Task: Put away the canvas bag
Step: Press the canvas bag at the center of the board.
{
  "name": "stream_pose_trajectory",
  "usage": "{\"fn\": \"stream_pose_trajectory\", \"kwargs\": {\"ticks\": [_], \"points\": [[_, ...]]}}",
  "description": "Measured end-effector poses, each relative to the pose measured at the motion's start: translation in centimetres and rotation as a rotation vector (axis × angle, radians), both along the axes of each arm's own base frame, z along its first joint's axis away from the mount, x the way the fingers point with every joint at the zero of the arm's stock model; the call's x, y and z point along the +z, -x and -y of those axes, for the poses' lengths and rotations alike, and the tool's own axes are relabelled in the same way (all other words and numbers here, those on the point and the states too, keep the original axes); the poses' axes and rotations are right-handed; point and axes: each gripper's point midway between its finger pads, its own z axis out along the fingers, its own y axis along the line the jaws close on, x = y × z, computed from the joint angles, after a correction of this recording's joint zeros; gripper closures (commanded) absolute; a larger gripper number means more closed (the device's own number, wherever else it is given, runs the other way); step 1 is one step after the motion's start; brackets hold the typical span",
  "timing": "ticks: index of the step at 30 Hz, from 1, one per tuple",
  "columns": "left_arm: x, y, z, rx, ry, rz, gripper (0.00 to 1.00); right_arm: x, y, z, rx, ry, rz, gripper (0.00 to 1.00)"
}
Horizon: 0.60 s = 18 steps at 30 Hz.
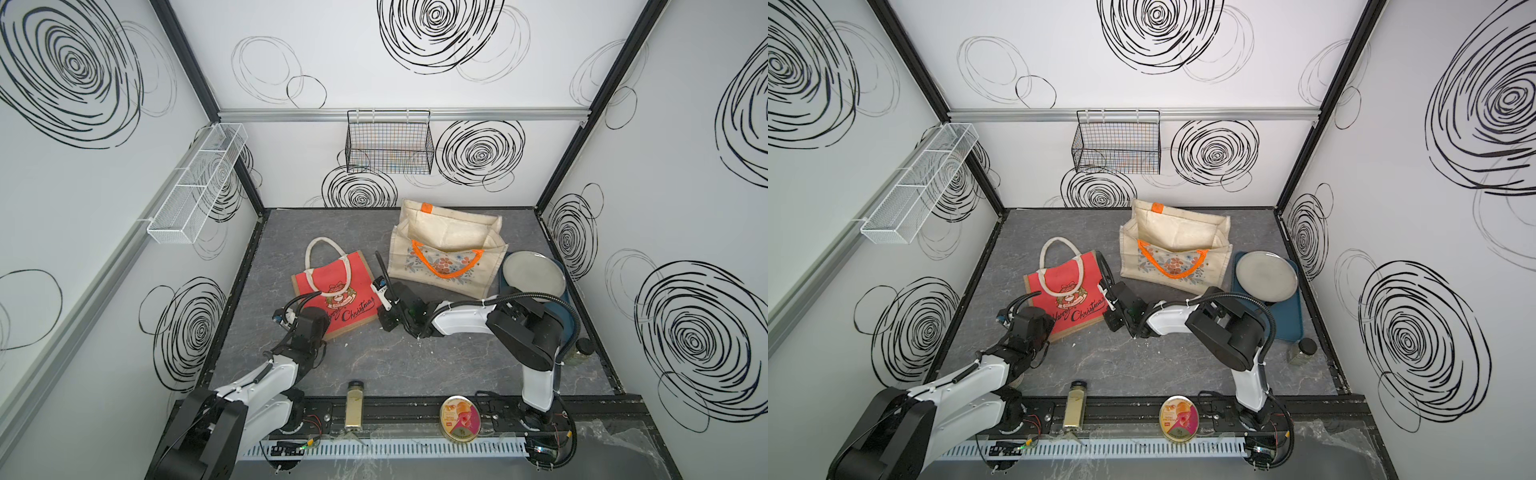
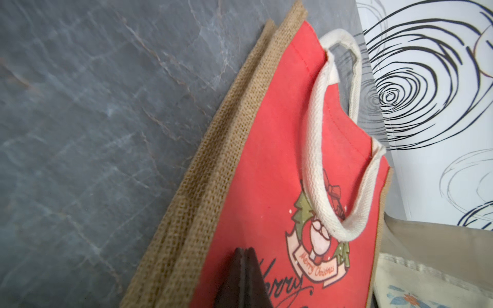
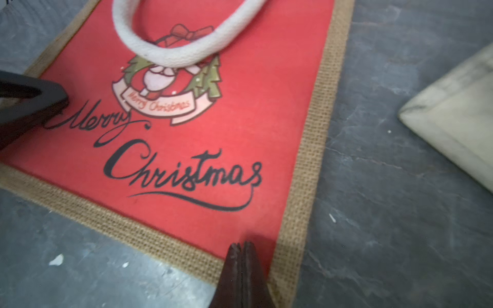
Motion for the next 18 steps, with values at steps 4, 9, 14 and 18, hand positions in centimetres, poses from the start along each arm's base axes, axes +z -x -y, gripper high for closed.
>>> {"fn": "stream_pose_trajectory", "kwargs": {"ticks": [4,9,14,18], "points": [[1.3,-0.5,-0.2,-0.012,-0.022,0.017,1.0,2.5,0.1,-2.0,0.042,-0.023,0.034,0.99],[0.9,-1.1,1.0,-0.045,0.013,-0.011,1.0,6.5,-1.6,-5.3,0.082,-0.12,0.076,0.99],[-0.5,-0.6,2.7,-0.065,0.064,-0.045,1.0,4.8,-1.6,-8.6,0.143,-0.139,0.042,0.99],[-1.6,-0.5,2.8,-0.043,0.086,-0.072,1.0,-0.1,-0.4,-9.4,0.185,-0.091,-0.042,1.0]]}}
